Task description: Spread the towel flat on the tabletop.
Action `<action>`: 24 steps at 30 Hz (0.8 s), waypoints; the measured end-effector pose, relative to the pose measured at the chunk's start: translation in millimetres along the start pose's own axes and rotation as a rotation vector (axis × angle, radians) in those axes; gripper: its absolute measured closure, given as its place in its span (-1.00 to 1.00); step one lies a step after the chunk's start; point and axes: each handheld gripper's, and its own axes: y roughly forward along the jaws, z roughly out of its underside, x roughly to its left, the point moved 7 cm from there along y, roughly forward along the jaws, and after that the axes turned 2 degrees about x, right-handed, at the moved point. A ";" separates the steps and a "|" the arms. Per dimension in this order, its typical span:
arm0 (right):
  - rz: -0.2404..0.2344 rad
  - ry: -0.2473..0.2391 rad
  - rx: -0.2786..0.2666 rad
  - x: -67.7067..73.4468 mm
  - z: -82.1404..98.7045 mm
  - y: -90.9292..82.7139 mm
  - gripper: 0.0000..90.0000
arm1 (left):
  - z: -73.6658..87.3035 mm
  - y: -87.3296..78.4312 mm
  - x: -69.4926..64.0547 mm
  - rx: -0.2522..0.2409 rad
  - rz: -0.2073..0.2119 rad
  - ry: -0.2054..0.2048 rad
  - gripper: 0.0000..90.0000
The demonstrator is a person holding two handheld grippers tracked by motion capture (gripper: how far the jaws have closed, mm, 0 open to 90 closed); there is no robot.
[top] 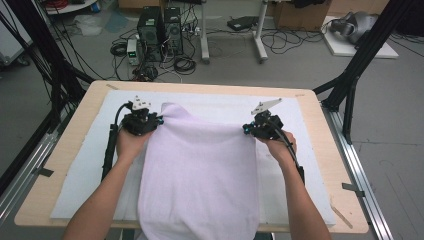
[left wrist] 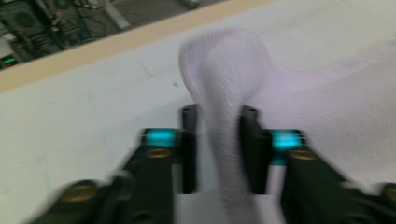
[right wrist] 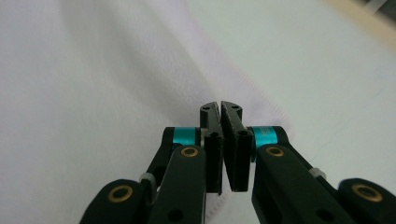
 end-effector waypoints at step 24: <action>0.060 0.113 0.141 -38.0 31.2 58.3 0.36 | 48.9 50.2 14.9 0.123 0.054 -0.064 0.44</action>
